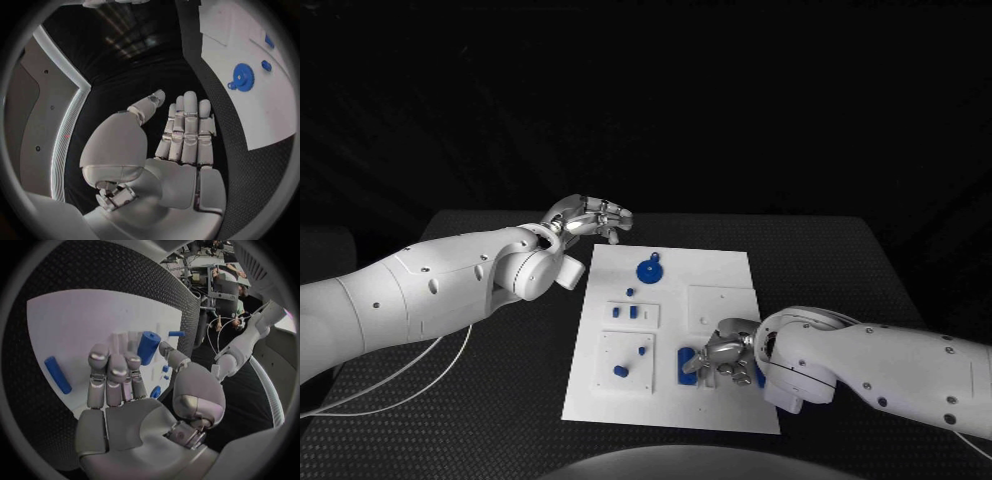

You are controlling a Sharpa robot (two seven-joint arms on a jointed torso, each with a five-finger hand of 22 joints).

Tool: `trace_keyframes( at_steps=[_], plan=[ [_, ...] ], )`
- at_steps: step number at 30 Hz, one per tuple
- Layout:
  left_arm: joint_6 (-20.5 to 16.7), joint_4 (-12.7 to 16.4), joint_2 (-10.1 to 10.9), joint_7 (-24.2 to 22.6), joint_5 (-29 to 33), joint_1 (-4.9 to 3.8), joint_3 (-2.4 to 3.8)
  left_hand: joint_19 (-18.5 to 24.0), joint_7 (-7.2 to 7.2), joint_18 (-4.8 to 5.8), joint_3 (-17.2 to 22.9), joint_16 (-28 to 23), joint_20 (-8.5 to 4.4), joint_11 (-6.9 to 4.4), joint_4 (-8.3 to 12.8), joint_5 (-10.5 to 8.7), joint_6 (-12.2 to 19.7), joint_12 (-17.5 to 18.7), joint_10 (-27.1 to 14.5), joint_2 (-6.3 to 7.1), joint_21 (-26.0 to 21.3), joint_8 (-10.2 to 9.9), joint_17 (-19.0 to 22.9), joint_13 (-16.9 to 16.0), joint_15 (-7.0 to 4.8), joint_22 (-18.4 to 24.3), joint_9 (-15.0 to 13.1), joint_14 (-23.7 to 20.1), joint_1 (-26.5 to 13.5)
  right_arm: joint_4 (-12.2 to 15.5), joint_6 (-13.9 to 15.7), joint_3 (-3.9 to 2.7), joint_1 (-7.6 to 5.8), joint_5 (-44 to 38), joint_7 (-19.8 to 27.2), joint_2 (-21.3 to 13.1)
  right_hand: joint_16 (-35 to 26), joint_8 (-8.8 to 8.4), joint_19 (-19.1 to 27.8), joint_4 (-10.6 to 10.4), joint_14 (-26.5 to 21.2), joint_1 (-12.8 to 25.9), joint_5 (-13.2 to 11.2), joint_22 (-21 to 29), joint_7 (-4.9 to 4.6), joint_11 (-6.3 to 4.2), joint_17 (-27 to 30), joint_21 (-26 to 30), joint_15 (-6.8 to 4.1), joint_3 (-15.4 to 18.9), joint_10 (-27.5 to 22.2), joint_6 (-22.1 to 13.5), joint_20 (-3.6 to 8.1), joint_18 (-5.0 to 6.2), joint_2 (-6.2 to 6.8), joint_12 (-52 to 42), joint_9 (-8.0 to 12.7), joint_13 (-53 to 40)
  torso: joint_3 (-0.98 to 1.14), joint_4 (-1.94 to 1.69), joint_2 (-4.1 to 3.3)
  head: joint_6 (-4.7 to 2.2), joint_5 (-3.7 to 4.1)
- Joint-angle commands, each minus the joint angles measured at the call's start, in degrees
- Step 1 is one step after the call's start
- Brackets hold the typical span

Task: Assemble the parts on the task board

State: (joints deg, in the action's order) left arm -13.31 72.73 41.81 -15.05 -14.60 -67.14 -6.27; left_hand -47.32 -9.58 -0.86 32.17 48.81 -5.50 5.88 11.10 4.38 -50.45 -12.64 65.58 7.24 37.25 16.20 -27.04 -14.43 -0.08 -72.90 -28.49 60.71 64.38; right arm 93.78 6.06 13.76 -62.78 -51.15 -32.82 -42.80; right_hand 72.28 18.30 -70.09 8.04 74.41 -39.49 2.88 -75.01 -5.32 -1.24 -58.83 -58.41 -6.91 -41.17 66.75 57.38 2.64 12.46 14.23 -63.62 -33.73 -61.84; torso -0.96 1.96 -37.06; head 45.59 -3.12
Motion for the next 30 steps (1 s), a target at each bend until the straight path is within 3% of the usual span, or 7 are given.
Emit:
trace_keyframes(
  at_steps=[1, 6, 11, 13, 30],
  plan=[
    [0.8, 0.1, 0.0, -0.2, 0.3, -0.04, 0.03, -0.3, 0.07, -1.03, 0.0, -0.3, -0.21, 0.01, -0.3, 0.31, 0.5, -0.4, -0.5, -0.12, -0.2, 0.3, -0.1, 0.1, 0.01, -0.1, 0.1, 0.4, -0.6, 1.2, -3.6, 0.04, 0.12, -2.6, 2.4, -1.2, -0.3, 0.31, 0.3, 1.5, 0.1, -2.2, -0.1, -0.4, 0.17, 0.00, -0.1, -0.2, -0.37, 0.0, -0.2, -0.3, 0.38, 2.54, 0.41, 0.2, -0.1, -0.1, 0.01, 0.05, 0.02, -0.10, 0.03],
    [0.8, 0.1, 0.1, -0.2, 0.3, -0.04, 0.03, -0.3, 0.07, -1.03, 0.0, -0.4, -0.21, 0.01, -0.3, 0.31, 0.5, -0.4, -0.5, -0.13, -0.2, 0.3, -0.1, 0.1, 0.01, -0.1, 0.1, 0.4, -0.6, 2.1, -5.2, 0.03, 0.03, -3.2, 2.9, -1.8, -0.3, 0.30, 0.3, 3.1, 0.2, -3.9, -0.1, -0.4, 0.15, 0.02, -0.2, -0.2, -0.33, 1.9, -0.1, -0.1, 0.25, 2.54, 0.91, 0.3, -0.4, -0.2, 0.03, 0.07, -0.01, -0.12, 0.01],
    [0.8, 0.1, 0.1, -0.2, 0.3, -0.04, 0.03, -0.3, 0.07, -1.03, 0.0, -0.4, -0.21, 0.01, -0.3, 0.31, 0.5, -0.4, -0.5, -0.13, -0.2, 0.3, -0.1, 0.1, 0.01, -0.1, 0.1, 0.4, -0.6, 1.8, -5.0, 0.03, 0.03, -4.6, 2.5, -1.5, -0.3, 0.36, 0.3, 4.0, 0.2, -4.8, -0.1, -0.4, 0.23, 0.01, -0.2, -0.2, -0.35, 2.4, -0.1, 0.0, 0.27, 2.54, 1.17, 0.2, -0.5, -0.3, 0.05, 0.02, -0.04, -0.19, 0.07],
    [0.8, 0.1, 0.1, -0.2, 0.3, -0.04, 0.03, -0.3, 0.06, -1.03, 0.0, -0.4, -0.21, 0.01, -0.3, 0.31, 0.5, -0.4, -0.5, -0.12, -0.2, 0.3, -0.1, 0.1, 0.01, -0.1, 0.1, 0.4, -0.6, 1.7, -4.7, 0.03, 0.03, -4.9, 2.4, -1.3, -0.3, 0.46, 0.3, 5.3, 0.2, -5.9, -0.1, -0.4, 0.30, -0.12, -0.4, -0.3, -0.44, 4.4, 0.1, 0.3, 0.17, 2.54, 0.25, 0.3, -0.8, -0.3, 0.03, 0.01, -0.04, -0.15, 0.13],
    [0.8, 0.2, 0.2, -0.1, 0.3, -0.04, 0.03, -0.3, 0.02, -1.02, 0.0, -0.4, -0.18, 0.03, -0.6, 0.34, 0.6, -0.5, -0.5, -0.35, -0.3, 0.3, -0.2, 0.1, 0.03, -0.2, 0.1, 0.4, -0.9, 0.9, -2.3, 0.04, 0.04, -5.2, 2.7, -0.6, -0.4, 0.29, 0.3, 3.7, 0.3, -4.8, -0.1, -0.2, 0.52, -0.32, -0.5, 0.0, -0.59, 6.1, 0.4, 0.9, 0.01, 2.54, -2.38, 0.6, -1.0, -0.4, -0.07, -0.04, 0.00, -0.18, 0.11]
  ],
)
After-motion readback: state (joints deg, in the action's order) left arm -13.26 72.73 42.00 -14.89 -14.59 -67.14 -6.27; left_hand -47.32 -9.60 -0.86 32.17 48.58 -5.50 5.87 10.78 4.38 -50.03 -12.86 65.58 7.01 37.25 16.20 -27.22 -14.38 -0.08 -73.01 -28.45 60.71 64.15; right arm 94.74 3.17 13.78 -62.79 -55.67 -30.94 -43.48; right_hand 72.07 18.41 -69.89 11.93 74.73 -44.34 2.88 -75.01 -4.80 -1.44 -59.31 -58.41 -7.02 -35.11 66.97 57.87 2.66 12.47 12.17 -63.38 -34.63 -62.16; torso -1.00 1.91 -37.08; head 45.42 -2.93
